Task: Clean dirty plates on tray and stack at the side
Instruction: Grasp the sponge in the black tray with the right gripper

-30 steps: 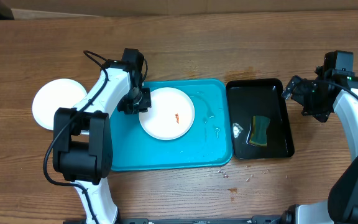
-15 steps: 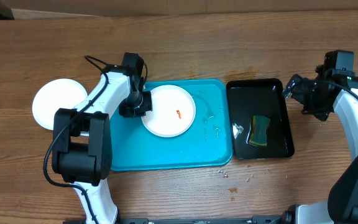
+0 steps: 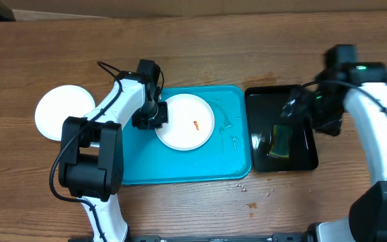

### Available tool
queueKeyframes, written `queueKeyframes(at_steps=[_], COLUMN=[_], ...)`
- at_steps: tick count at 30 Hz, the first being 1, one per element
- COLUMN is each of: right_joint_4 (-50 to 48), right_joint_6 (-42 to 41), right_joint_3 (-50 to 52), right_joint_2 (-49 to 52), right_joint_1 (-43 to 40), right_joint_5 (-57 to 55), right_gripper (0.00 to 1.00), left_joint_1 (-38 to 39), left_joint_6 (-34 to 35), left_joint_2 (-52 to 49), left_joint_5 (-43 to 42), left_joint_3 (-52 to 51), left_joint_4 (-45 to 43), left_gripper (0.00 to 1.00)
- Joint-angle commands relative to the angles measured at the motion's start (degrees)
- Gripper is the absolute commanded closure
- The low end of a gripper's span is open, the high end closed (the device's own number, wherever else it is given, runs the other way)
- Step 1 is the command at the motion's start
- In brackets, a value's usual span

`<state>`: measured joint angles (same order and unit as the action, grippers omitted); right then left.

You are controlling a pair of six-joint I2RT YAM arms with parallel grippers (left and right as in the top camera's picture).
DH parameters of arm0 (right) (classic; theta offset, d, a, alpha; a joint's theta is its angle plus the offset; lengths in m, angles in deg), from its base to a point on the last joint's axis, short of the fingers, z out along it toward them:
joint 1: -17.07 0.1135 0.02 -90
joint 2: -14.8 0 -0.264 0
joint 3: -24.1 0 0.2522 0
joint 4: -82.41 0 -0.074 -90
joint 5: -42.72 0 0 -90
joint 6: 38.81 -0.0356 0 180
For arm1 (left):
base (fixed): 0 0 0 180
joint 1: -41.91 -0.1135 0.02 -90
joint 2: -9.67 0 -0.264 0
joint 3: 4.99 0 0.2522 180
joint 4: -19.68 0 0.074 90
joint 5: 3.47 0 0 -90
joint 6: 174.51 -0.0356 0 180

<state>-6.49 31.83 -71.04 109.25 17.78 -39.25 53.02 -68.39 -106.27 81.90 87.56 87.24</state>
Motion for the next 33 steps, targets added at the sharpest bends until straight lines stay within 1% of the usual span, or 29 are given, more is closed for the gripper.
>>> queueKeyframes(at_steps=[1,6,10,12,13,15,16,18,22,24,26,27,28,29,30,31,33], right_joint_4=[-0.04,-5.2,-7.74,-9.92,-10.78,-12.2,-13.31,-17.29,-24.85,-28.09,-30.14,-30.86,-32.33,-32.96,-34.29,-35.08,-35.52], right_joint_6=[-3.63,-3.58,-2.43,-2.08,-2.91,-3.19,-3.21,-3.19,-3.19,-3.28,-3.26,-3.26,-3.21,-3.21,-3.19,-3.15,-3.15], right_joint_3=[4.24,9.94,10.51,10.8,11.41,13.25,14.56,18.12,24.5,27.45,29.81,30.69,32.06,32.52,33.4,33.92,34.29], right_joint_2=[-0.57,-0.57,-0.57,-0.52,-0.52,-0.5,-0.5,-0.5,-0.5,-0.5,-0.5,-0.5,-0.5,-0.5,-0.5,-0.5,-0.5], right_joint_1=[5.09,8.76,8.98,8.98,9.05,9.94,10.49,11.87,13.49,13.49,13.49,13.49,13.49,13.49,13.49,13.49,13.49], right_joint_5=[-7.32,-6.91,-7.06,-7.56,-7.56,-7.69,-8.22,-9.25,-14.1,-13.44,-13.11,-13.11,-13.14,-13.11,-13.11,-13.14,-13.11], right_gripper=[0.0,0.0,0.0,0.26,0.27,0.26,0.25,0.24,0.23,0.23,0.27,0.32,0.43,0.48,0.76,0.96,0.96], left_joint_1=[0.55,0.55,0.55,0.55,0.55,0.55,0.55,0.55,0.55,0.55,0.55,0.55,0.55,0.55,0.55,0.55,0.55], left_joint_6=[0.2,0.2,0.2,0.17,0.17,0.22,0.24,0.24,0.2,0.17,0.2,0.2,0.17,0.2,0.17,0.17,0.17], left_joint_2=[-0.96,-0.96,-0.96,-0.96,-0.96,-0.96,-0.96,-0.96,-0.96,-0.96,-0.96,-0.96,-0.96,-0.96,-0.96,-0.96,-0.96], left_joint_5=[0.09,0.09,0.09,0.13,0.15,0.09,0.09,0.09,0.13,0.13,0.13,0.13,0.13,0.13,0.13,0.17,0.55], left_joint_3=[-1.18,-1.18,-1.18,-1.18,-1.18,-1.18,-1.18,-1.18,-1.18,-1.18,-1.2,-1.2,-1.18,-1.18,-1.18,-1.18,-1.2], left_joint_4=[-0.09,-0.11,-0.35,-0.33,-0.35,-0.63,-0.76,-1.03,-1.64,-1.64,-1.66,-1.81,-2.03,-2.03,-2.03,-2.03,-2.05], left_gripper=[0.86,0.86,0.83,0.83,0.85,0.9,0.91,0.95,0.96,0.96,0.96,0.96,0.96,0.96,0.96,0.96,0.96])
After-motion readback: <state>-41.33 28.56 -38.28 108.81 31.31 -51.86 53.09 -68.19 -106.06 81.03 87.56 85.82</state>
